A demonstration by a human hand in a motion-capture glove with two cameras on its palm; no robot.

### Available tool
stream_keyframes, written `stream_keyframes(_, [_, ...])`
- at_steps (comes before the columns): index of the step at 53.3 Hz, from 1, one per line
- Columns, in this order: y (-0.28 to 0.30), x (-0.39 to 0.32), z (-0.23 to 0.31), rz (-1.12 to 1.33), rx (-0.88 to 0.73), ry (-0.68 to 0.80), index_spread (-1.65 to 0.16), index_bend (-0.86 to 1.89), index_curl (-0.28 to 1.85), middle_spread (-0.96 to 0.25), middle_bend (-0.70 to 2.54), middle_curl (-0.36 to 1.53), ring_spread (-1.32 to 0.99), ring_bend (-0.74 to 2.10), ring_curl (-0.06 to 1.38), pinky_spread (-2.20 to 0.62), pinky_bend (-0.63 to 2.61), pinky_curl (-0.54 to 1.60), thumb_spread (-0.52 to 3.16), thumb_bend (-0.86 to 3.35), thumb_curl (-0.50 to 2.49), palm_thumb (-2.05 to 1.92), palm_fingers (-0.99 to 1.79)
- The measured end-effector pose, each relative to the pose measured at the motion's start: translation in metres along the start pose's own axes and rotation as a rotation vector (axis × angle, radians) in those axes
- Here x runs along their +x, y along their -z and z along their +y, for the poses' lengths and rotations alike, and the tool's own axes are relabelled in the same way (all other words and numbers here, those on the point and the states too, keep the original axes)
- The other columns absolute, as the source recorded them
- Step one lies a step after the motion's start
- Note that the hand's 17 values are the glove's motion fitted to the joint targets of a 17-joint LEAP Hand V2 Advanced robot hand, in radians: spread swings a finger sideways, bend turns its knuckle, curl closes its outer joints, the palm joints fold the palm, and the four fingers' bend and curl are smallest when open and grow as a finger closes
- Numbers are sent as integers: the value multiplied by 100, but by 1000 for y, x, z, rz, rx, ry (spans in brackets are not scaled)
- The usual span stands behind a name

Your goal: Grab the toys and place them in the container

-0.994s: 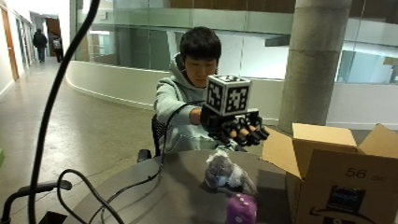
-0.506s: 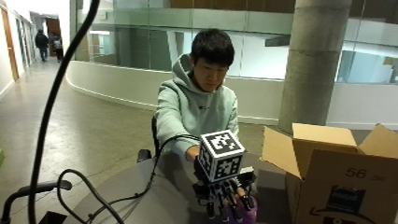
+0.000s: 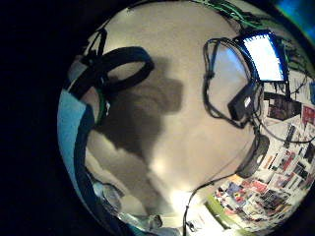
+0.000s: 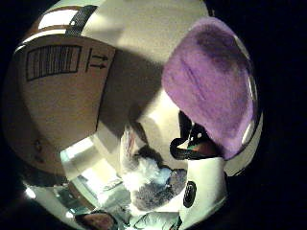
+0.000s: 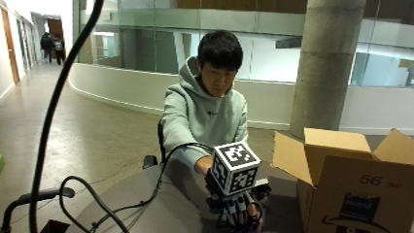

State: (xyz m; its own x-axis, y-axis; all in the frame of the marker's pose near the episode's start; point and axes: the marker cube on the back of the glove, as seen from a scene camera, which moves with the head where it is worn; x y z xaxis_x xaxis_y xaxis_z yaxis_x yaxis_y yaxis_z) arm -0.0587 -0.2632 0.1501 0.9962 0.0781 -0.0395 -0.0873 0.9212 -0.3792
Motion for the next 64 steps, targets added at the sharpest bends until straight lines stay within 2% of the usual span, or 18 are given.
stream_keyframes(13, [-4, -1, 3, -55, 69, 49, -15, 25, 2, -14, 78, 49, -25, 119, 44, -40, 96, 39, 111, 15, 54, 76, 99])
stream_keyframes(22, [16, -3, 29, -65, 87, 53, -15, 44, 9, -16, 80, 53, -24, 116, 44, -42, 87, 39, 90, 13, 64, 81, 115])
stream_keyframes(26, [45, -7, 50, -36, 128, 53, -16, 49, 11, -16, 80, 54, -25, 113, 44, -43, 87, 39, 83, 12, 68, 81, 113])
stream_keyframes(37, [170, -21, 94, 16, 270, 126, -18, 54, 15, -18, 77, 57, -27, 109, 44, -44, 90, 42, 71, 8, 76, 80, 108])
stream_keyframes(45, [231, -85, 132, -31, 395, 176, -20, 54, 16, -20, 75, 59, -28, 109, 45, -44, 89, 42, 65, 7, 81, 79, 107])
stream_keyframes(53, [255, -160, 124, -30, 478, 357, -20, 53, 17, -21, 74, 62, -29, 108, 45, -45, 88, 43, 63, 5, 85, 79, 107])
stream_keyframes(55, [252, -168, 111, 16, 490, 510, -21, 53, 17, -21, 73, 62, -29, 108, 45, -45, 89, 43, 62, 5, 86, 80, 106])
stream_keyframes(58, [240, -179, 96, 136, 480, 842, -21, 52, 18, -22, 73, 63, -30, 107, 46, -45, 89, 43, 61, 4, 87, 79, 107])
stream_keyframes(59, [236, -188, 94, 147, 472, 864, -21, 52, 18, -22, 72, 63, -30, 107, 46, -45, 89, 43, 61, 4, 88, 79, 107])
stream_keyframes(60, [232, -203, 94, 128, 465, 807, -21, 51, 18, -22, 72, 63, -30, 107, 46, -44, 89, 43, 61, 4, 88, 79, 107])
stream_keyframes(63, [218, -253, 95, 20, 449, 494, -22, 50, 18, -22, 72, 64, -30, 107, 46, -45, 89, 43, 61, 3, 89, 79, 106])
stream_keyframes(64, [212, -264, 93, 3, 444, 445, -22, 50, 18, -22, 71, 65, -30, 107, 46, -45, 89, 43, 60, 3, 90, 80, 106])
